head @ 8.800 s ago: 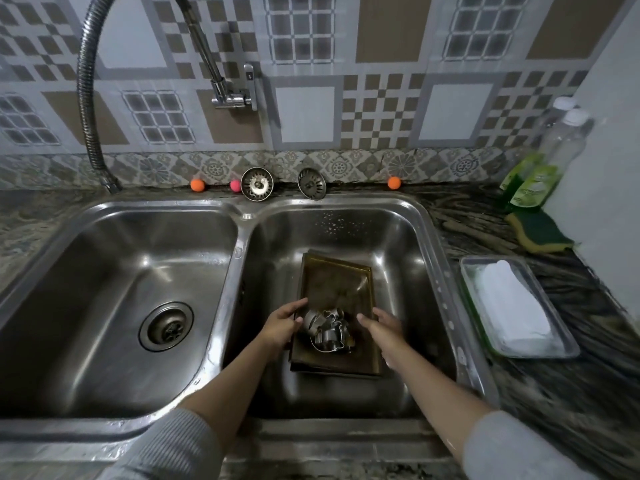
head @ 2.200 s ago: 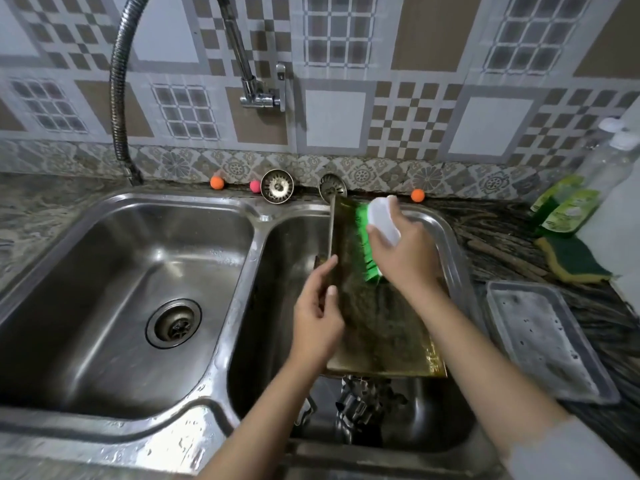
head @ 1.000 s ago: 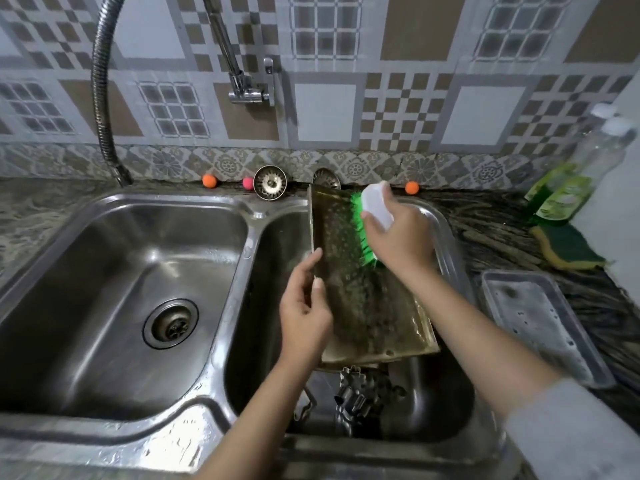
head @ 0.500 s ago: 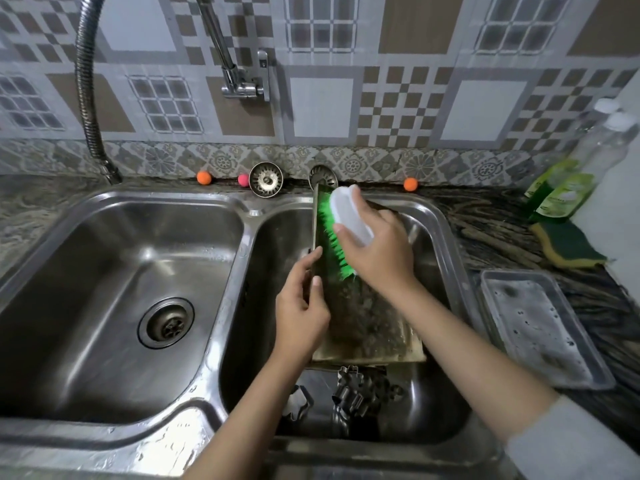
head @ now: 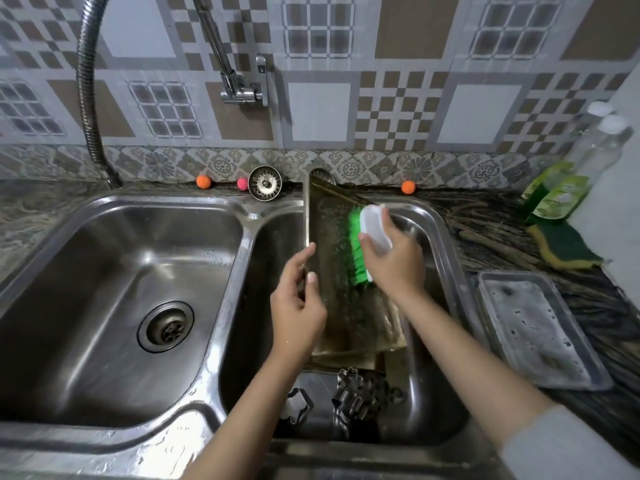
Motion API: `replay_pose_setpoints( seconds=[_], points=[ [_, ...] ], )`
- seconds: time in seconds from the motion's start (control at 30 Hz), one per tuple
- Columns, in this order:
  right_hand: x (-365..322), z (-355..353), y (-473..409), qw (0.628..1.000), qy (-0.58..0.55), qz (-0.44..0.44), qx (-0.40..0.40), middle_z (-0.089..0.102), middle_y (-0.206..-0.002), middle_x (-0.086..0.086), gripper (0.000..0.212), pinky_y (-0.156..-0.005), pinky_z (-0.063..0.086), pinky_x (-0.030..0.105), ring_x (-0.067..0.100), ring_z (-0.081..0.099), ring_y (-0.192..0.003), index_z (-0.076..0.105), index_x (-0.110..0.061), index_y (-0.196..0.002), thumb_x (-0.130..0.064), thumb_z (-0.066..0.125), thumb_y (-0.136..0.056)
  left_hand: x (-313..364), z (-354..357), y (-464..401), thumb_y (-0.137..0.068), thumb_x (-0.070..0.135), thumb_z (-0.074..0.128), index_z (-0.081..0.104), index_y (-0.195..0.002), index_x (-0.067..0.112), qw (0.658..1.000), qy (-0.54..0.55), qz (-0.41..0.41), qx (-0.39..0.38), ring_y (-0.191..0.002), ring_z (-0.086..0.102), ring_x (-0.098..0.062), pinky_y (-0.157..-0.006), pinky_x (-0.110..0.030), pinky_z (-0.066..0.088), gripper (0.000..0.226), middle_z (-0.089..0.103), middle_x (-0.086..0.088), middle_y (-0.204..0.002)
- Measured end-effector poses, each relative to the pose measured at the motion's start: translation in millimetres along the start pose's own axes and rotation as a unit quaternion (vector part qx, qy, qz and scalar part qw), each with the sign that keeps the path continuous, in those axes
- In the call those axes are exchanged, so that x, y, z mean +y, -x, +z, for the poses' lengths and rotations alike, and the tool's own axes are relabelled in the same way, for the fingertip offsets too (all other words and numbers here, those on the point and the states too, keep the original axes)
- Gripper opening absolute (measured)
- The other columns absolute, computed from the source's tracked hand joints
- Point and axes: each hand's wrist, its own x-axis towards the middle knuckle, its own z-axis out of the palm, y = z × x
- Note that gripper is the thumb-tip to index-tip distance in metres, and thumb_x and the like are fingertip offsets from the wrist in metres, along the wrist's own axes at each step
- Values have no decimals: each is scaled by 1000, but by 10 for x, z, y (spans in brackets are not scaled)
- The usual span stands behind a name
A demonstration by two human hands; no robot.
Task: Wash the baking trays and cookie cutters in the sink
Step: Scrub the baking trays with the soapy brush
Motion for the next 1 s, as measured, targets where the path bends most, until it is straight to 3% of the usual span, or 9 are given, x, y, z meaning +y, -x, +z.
replay_pose_setpoints(
  seconds=[0.03, 0.1, 0.17, 0.27, 0.43, 0.6, 0.77, 0.93, 1.0],
  points=[
    [-77, -5, -114, 1000, 9, -4, 2, 65, -103, 13, 65, -77, 53, 47, 29, 61, -101, 35, -33, -146, -53, 54, -87, -21, 14, 32, -93, -2, 46, 57, -125, 14, 1000, -2, 2, -5, -97, 59, 8, -86, -12, 46, 37, 60, 23, -113],
    [-286, -9, -80, 999, 25, -37, -22, 62, -102, 8, 66, -76, 41, 27, 25, 59, -98, 29, -36, -148, -55, 51, -88, -55, 20, -12, -93, 1, 46, 58, -123, 19, 1000, 7, -10, 3, -96, 60, 1, -86, -16, 47, 37, 62, 26, -107],
    [-469, 5, 240, 994, 19, -93, -54, 56, -100, 5, 67, -76, 51, 34, 23, 56, -93, 26, -40, -147, -57, 51, -87, -49, -6, -140, -94, 1, 45, 57, -120, 26, 998, 33, -42, 31, -104, 61, -5, -90, -19, 48, 38, 63, 15, -113],
    [-501, -10, 734, 983, -8, -168, -73, 51, -92, -2, 67, -68, 50, 32, 17, 55, -86, 28, -46, -144, -60, 49, -82, -46, -97, -281, -93, -4, 46, 57, -116, 30, 984, 119, -102, 81, -89, 63, 1, -77, -14, 48, 42, 65, 11, -104],
    [-349, 0, 434, 997, -30, -65, -34, 52, -100, 3, 65, -78, 53, 40, 23, 56, -97, 30, -40, -146, -51, 57, -87, -42, -52, -128, -91, 2, 51, 57, -119, 37, 985, 134, -100, 40, -115, 58, -10, -96, -30, 46, 45, 61, 6, -125],
    [-370, -1, 808, 987, -32, -149, -49, 52, -95, -2, 68, -69, 47, 28, 15, 53, -88, 29, -43, -145, -60, 51, -83, -28, -41, -169, -93, -1, 49, 59, -114, 39, 972, 173, -133, 88, -105, 61, -4, -87, -27, 50, 46, 62, 9, -118],
    [-60, -36, 362, 999, 5, -30, -23, 52, -90, 3, 66, -66, 47, 29, 24, 59, -90, 34, -35, -147, -54, 55, -87, 10, -34, -77, -94, -1, 49, 58, -117, 36, 974, 186, -116, 64, -108, 62, -10, -89, -27, 51, 45, 63, 5, -116],
    [-252, 21, 810, 988, -45, -135, -58, 53, -97, -1, 69, -70, 50, 27, 13, 53, -86, 26, -43, -145, -61, 49, -83, -43, -52, -128, -94, 1, 49, 59, -115, 40, 975, 163, -129, 74, -107, 63, -12, -86, -25, 51, 46, 64, 3, -118],
    [-86, -10, 544, 993, -2, -106, -51, 49, -94, 0, 67, -65, 48, 29, 18, 54, -86, 27, -41, -147, -56, 53, -87, -62, -102, -67, -94, 1, 49, 59, -115, 40, 976, 167, -134, 49, -111, 62, -12, -90, -29, 50, 45, 64, 2, -119]
  ],
)
